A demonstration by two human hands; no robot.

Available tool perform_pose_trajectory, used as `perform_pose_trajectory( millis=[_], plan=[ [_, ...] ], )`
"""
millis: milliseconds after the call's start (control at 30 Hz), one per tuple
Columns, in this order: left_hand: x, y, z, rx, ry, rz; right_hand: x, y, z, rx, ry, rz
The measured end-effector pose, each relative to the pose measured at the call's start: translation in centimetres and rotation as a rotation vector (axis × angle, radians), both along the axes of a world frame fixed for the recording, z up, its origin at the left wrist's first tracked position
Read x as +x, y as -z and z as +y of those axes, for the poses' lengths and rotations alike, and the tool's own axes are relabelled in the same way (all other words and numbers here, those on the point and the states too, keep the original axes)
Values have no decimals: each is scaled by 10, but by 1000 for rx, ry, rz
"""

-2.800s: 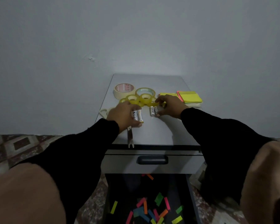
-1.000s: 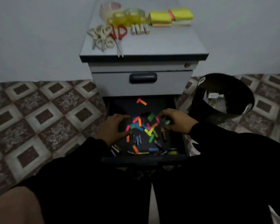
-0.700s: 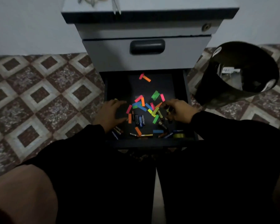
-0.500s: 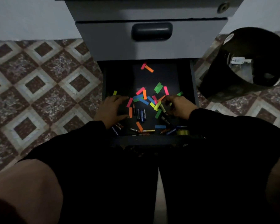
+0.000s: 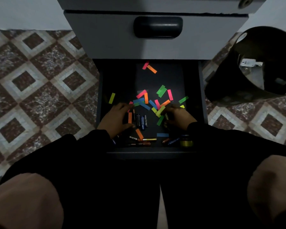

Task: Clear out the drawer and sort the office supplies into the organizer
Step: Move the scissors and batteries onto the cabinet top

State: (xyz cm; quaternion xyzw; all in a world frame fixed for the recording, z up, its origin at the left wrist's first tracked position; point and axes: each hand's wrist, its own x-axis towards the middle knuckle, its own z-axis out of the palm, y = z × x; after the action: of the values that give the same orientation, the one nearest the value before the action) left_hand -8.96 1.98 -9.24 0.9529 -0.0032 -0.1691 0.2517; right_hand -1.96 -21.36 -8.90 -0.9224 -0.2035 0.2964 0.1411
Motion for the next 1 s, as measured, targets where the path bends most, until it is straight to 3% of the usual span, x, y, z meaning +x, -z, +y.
perform_pose_trajectory(
  millis=[367, 667, 1000],
  plan=[
    [-1, 0, -8, -50, -26, 37, -14, 8, 9, -17, 138, -23],
    [8, 13, -29, 44, 87, 17, -4, 20, 32, 141, 388, 7],
    [28, 28, -47, 182, 139, -53, 2, 18, 27, 283, 491, 93]
  ],
)
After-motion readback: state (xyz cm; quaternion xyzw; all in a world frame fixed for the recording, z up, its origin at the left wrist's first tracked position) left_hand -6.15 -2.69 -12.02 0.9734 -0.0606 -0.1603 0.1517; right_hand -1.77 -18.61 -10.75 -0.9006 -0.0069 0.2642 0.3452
